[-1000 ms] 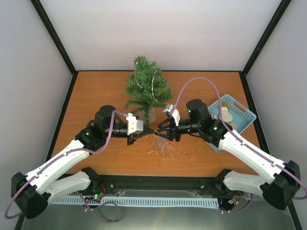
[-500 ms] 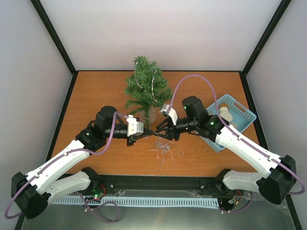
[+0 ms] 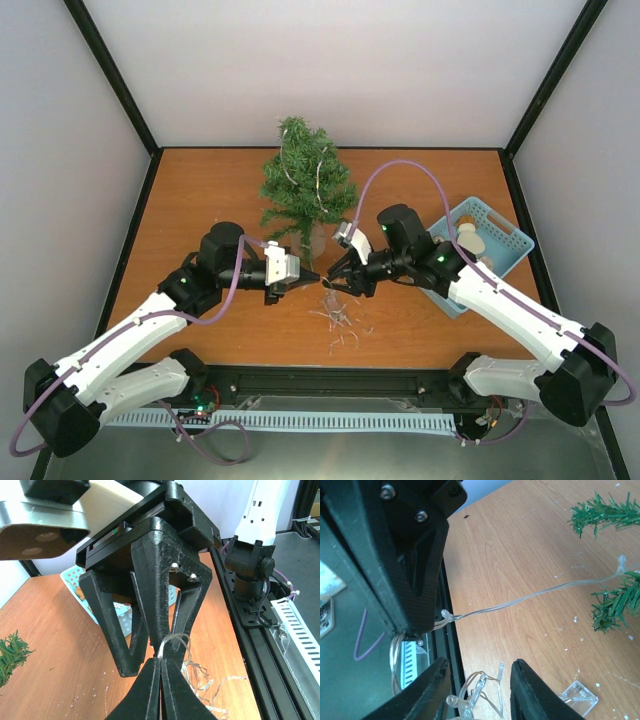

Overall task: Decorate the small christmas tree
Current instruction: Wrap the decoration item around the Christmas tree.

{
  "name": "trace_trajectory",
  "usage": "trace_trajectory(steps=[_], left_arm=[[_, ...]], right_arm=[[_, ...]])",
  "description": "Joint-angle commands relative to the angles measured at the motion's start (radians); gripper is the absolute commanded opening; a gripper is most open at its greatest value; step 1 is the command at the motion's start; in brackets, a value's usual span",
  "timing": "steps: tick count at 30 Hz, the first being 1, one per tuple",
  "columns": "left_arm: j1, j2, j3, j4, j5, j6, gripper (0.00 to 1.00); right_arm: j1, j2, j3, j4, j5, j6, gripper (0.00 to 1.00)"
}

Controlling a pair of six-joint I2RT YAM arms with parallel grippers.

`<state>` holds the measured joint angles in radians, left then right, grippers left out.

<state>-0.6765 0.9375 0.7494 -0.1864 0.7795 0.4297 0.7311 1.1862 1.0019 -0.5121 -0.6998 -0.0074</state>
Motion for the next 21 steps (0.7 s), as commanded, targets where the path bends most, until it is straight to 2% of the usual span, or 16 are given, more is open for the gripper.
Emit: trace_trajectory(steps=[1,6,9,14,21], left_arm=[[-0.008,-0.009,0.011,0.015,0.006,0.04,0.01],[-0.008,-0.009,0.009,0.014,0.004,0.04,0.01],[-0.008,-0.011,0.011,0.006,0.002,0.041,0.01],[-0.008,-0.015,0.016,-0.042,-0.013,0.054,0.01],[-0.008,-0.017,0.009,-0.082,0.02,0.074,0.01]], right_arm=[[0.011,-0.036,-0.018,0.001,-0.002,0.005,0.33],[0.011,-0.037,-0.02,-0.017,0.018,0.002,0.2],[0.011,-0.056,-0.018,-0.007,0.059,0.007,0.04],[0.011,-0.166,0.005,0.062,0.223,0.054,0.03],[0.011,-0.331,-0.088,0.316,0.386,0.121,0.03]])
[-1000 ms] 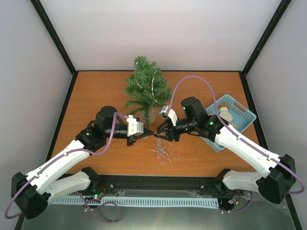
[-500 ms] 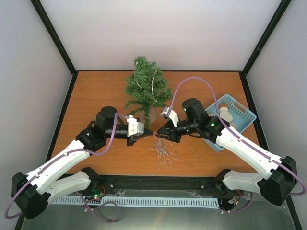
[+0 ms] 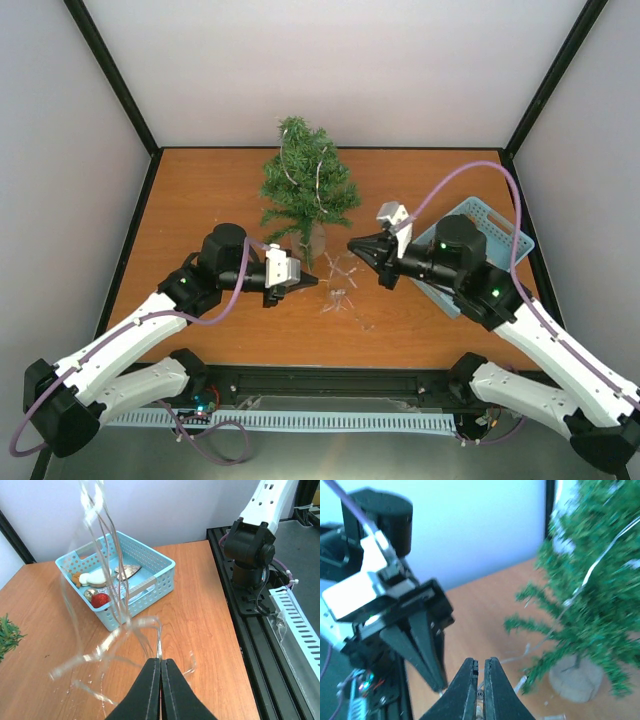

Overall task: Decorate the small christmas tree
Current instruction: Wrap the decoration item around the Christmas tree.

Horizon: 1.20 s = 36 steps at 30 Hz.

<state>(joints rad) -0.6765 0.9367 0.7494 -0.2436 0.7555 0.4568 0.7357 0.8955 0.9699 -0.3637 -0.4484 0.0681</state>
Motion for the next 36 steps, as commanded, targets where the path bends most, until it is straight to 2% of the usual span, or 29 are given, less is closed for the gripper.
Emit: trace_trajectory(steps=[1,4,11,15,19,23,27,32,36], left_arm=[[-0.008,-0.017,0.009,-0.028,0.054,0.048,0.01],[-0.009,-0.02,0.011,-0.039,0.06,0.05,0.01],[-0.008,-0.05,0.013,-0.061,0.013,0.053,0.01],[-0.008,-0.081,0.017,-0.046,-0.067,0.028,0.01],[-0.008,-0.099,0.031,-0.066,-0.162,0.013,0.01],[-0.008,-0.138,0.047,-0.088,-0.293,-0.007,0.01],[-0.008,-0.21,0.06,-0.066,-0.401,-0.029,0.01],[-0.008,-0.299,0.052,0.05,-0.563,-0.061,0.01],[-0.008,-0.304,0.044,0.178,-0.801,-0.067,0.01]], right_arm=[[0.006,-0.046,-0.068,0.186,0.191,0.05,0.03],[0.005,-0.059,-0.093,0.225,0.353,0.064,0.03],[0.001,-0.098,-0.092,0.201,0.881,0.035,0.03],[-0.017,-0.08,-0.079,0.122,1.022,0.034,0.03],[-0.041,-0.137,-0.101,0.088,1.165,0.051,0.03],[-0.065,-0.212,-0.095,0.071,1.219,0.025,0.03],[-0.065,-0.224,-0.082,-0.021,1.2,0.065,0.03],[-0.065,-0.22,-0.128,-0.1,1.071,0.13,0.03],[-0.065,-0.227,-0.152,-0.093,1.056,0.143,0.03]])
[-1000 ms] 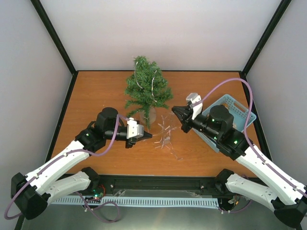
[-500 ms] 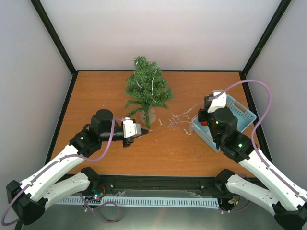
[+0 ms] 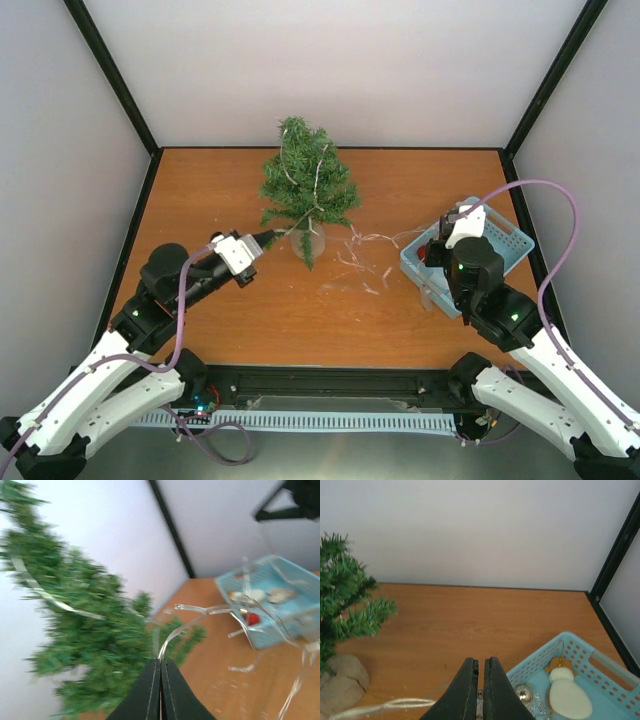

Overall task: Decorate the small christmas tree
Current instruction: Wrap the decoration item around the Christmas tree.

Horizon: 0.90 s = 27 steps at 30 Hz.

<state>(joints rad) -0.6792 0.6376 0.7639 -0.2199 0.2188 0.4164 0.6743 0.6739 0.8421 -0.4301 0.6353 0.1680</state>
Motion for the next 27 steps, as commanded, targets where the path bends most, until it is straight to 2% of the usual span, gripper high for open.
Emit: trace_trajectory(steps=[1,4,9,15,19,24,27], left_arm=[[-0.004,0.005,0.032,0.179,-0.317,-0.027,0.01],[0.01,0.056,0.072,0.219,-0.41,-0.065,0.01],[0.091,0.136,0.179,0.21,-0.403,-0.216,0.01],[0.106,0.196,0.251,0.198,-0.423,-0.253,0.01],[0.109,0.184,0.233,0.21,-0.429,-0.265,0.01],[0.11,0.156,0.187,0.216,-0.44,-0.275,0.01],[0.111,0.149,0.177,0.21,-0.445,-0.278,0.01]], right_arm=[[-0.004,-0.006,-0.027,-0.025,-0.021,0.04,0.03],[-0.004,-0.011,-0.025,-0.019,0.007,0.03,0.03],[-0.004,-0.037,-0.009,0.015,0.101,-0.014,0.03],[-0.005,-0.133,0.002,0.122,0.357,-0.152,0.03],[-0.005,-0.219,0.014,0.198,0.493,-0.235,0.03],[-0.005,-0.327,0.027,0.321,0.54,-0.349,0.03],[-0.005,-0.33,0.056,0.297,0.512,-0.344,0.03]])
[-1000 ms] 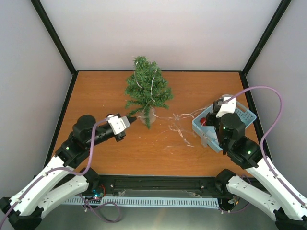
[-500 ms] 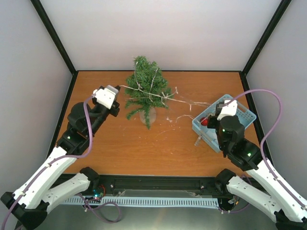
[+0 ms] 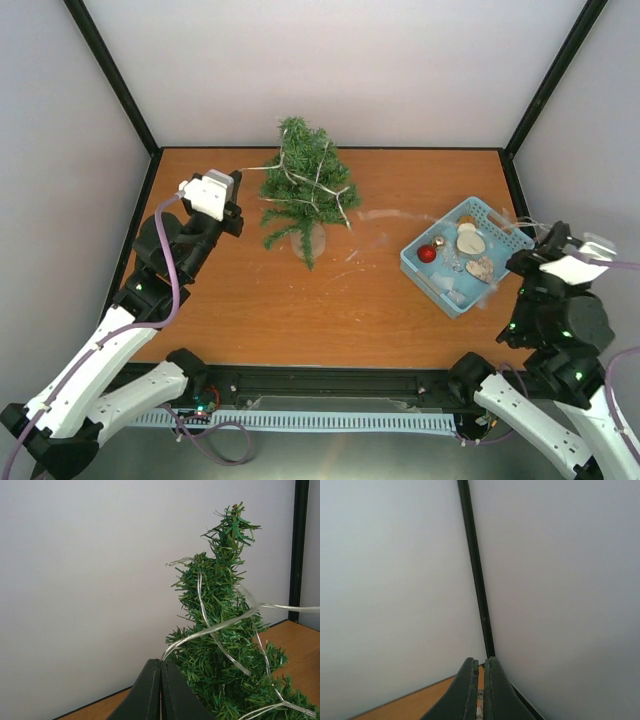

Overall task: Decorate the small christmas tree
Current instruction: Wrap the decoration item around the Christmas tree.

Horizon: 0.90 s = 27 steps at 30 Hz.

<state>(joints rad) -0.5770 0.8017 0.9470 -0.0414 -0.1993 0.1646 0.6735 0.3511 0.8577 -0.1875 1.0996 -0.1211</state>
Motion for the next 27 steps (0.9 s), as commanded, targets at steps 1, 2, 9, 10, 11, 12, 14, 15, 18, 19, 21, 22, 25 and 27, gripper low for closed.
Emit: trace_trajectory(steps=[1,2,9,10,11,12,14,15,18,19,21,22,25,27], left_arm=[[0.008,-0.015,-0.004,0.025,-0.032,-0.03,0.01],[0.008,-0.014,-0.003,0.021,-0.038,-0.034,0.01],[0.01,0.002,0.01,0.01,-0.077,-0.044,0.01],[0.014,0.01,0.02,0.007,-0.076,-0.049,0.01],[0.021,0.02,0.033,0.0,-0.066,-0.061,0.01],[0.026,0.038,0.053,-0.013,-0.054,-0.074,0.01],[0.033,0.073,0.098,-0.043,-0.042,-0.105,0.01],[0.036,0.091,0.122,-0.065,-0.046,-0.124,0.01],[0.084,0.144,0.19,-0.115,-0.006,-0.201,0.01],[0.106,0.161,0.207,-0.126,0.028,-0.228,0.01],[0.165,0.187,0.248,-0.138,0.118,-0.281,0.01],[0.184,0.199,0.262,-0.141,0.153,-0.306,0.01],[0.211,0.214,0.277,-0.116,0.235,-0.346,0.0],[0.215,0.219,0.274,-0.089,0.27,-0.356,0.01]], right_arm=[[-0.005,0.001,0.048,0.039,0.054,-0.051,0.03],[-0.005,0.003,0.05,0.042,0.056,-0.056,0.03],[-0.005,0.028,0.041,0.119,0.021,-0.124,0.03],[-0.005,0.032,0.038,0.133,0.011,-0.136,0.03],[-0.005,0.04,0.039,0.14,0.006,-0.146,0.03],[-0.004,0.051,0.04,0.149,0.005,-0.161,0.03],[-0.005,0.071,0.039,0.174,0.012,-0.194,0.03],[-0.005,0.073,0.038,0.189,0.012,-0.21,0.03],[-0.005,0.076,0.052,0.219,-0.015,-0.239,0.03],[-0.005,0.079,0.058,0.226,-0.032,-0.246,0.03],[-0.005,0.084,0.071,0.244,-0.088,-0.26,0.03],[-0.005,0.088,0.078,0.255,-0.118,-0.266,0.03],[-0.005,0.099,0.094,0.311,-0.213,-0.299,0.03],[-0.005,0.113,0.113,0.358,-0.24,-0.331,0.03]])
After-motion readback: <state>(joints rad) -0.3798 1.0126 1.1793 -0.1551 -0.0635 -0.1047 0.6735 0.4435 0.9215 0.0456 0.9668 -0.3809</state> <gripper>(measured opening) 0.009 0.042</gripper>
